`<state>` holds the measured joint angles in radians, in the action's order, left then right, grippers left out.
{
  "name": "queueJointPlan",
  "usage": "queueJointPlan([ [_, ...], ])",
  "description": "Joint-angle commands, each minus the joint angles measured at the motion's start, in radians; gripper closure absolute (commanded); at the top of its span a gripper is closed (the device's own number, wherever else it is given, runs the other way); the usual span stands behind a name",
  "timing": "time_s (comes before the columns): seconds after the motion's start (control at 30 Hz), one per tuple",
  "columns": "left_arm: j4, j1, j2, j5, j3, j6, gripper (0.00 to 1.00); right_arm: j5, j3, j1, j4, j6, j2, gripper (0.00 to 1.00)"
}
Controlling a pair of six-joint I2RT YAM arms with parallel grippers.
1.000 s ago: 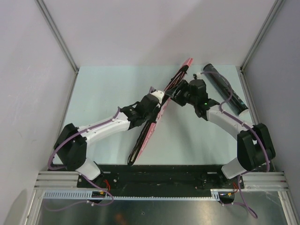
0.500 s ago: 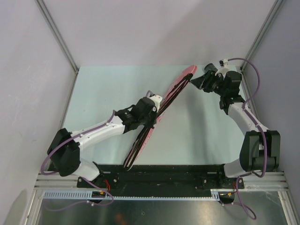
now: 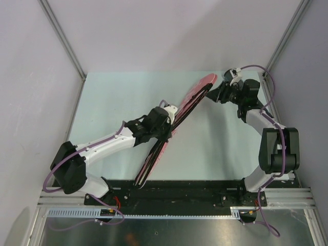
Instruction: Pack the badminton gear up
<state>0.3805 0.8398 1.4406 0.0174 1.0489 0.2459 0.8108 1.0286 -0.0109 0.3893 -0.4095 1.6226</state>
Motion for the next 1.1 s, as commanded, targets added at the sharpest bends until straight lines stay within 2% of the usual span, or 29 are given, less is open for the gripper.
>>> queueJointPlan([
  [0.0,-0.028,0.004,-0.042,-0.045,0.011,0.003,1.00,0.038,0.019,0.003,0.054,0.055,0.033,0.49],
  [0.23,-0.023,0.004,-0.043,-0.043,0.013,-0.002,1.00,0.016,0.028,0.035,0.028,0.084,0.043,0.40],
  [0.47,-0.023,0.004,-0.037,-0.047,0.013,-0.003,1.00,0.146,0.036,0.029,0.134,0.040,0.098,0.48],
  [0.6,-0.022,0.004,-0.037,-0.050,0.011,-0.004,1.00,0.156,0.034,0.028,0.174,0.009,0.112,0.53],
  [1.07,-0.022,0.004,-0.032,-0.056,0.008,-0.008,0.99,0.177,0.044,0.028,0.227,0.011,0.111,0.51],
])
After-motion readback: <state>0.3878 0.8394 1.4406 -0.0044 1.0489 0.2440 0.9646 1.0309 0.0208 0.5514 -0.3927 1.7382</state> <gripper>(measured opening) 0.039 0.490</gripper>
